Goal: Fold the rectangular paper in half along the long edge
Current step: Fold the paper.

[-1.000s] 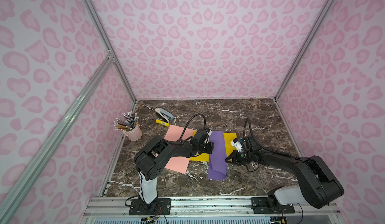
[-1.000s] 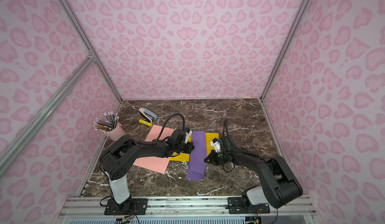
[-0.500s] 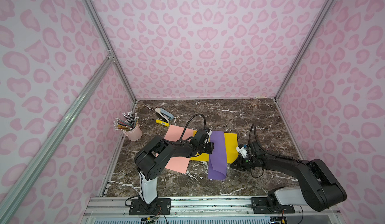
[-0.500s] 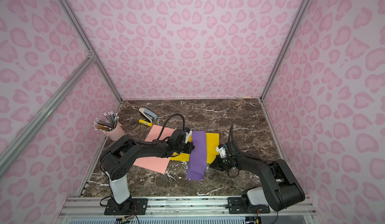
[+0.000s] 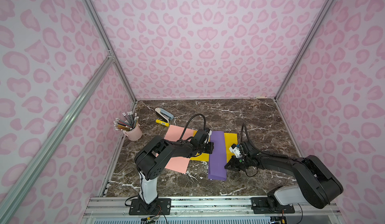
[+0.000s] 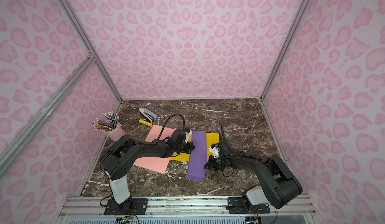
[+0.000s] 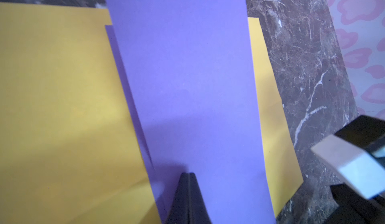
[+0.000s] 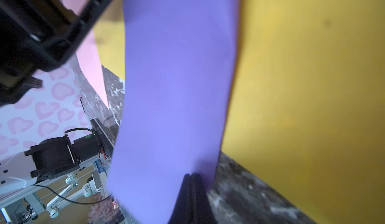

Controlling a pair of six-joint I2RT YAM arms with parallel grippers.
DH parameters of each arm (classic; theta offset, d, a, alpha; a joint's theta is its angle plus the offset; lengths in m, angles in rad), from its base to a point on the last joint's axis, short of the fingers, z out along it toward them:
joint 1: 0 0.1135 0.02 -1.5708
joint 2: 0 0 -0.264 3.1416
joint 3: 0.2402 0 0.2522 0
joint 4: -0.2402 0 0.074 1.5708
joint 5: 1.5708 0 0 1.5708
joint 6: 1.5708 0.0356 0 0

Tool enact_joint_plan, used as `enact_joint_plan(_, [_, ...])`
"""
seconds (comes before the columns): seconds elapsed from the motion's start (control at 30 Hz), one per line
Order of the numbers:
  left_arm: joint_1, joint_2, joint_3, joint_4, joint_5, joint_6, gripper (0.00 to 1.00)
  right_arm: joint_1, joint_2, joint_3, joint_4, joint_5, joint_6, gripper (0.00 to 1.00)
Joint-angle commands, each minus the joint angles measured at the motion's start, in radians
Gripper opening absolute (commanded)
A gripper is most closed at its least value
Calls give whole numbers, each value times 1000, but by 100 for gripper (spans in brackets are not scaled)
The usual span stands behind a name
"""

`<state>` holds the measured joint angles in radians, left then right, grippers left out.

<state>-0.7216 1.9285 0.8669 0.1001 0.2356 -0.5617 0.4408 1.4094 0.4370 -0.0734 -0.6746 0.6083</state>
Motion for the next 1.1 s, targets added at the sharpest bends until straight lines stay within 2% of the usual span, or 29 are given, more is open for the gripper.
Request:
enact_joint_plan(0.0, [-2, 18, -9, -178, -47, 1, 4, -3, -36, -47, -21, 37, -2, 0])
enact_joint_plan(0.1, [-1, 20, -13, -177, -51, 1, 4, -38, -94, -85, -57, 38, -18, 0])
enact_joint_plan(0.2, [-1, 23, -13, -176, -51, 3, 4, -53, -146, -56, -108, 28, -27, 0])
enact_joint_plan(0.33, [-1, 24, -14, -178, -51, 3, 4, -17, -172, 24, -129, 26, -6, 0])
enact_joint_plan(0.47, [-1, 23, -16, -175, -51, 0, 4, 53, -124, 49, -79, 30, 39, 0])
enact_joint_plan(0.67, [-4, 30, -11, -169, -46, -7, 4, 80, -112, -63, -1, 44, 96, 0])
enact_joint_plan(0.83, [-7, 30, -8, -172, -47, -4, 4, 58, -176, -135, -64, 66, 77, 0])
enact_joint_plan(1.07, [-7, 29, -9, -177, -48, 0, 4, 46, -237, -65, -130, 51, 62, 0])
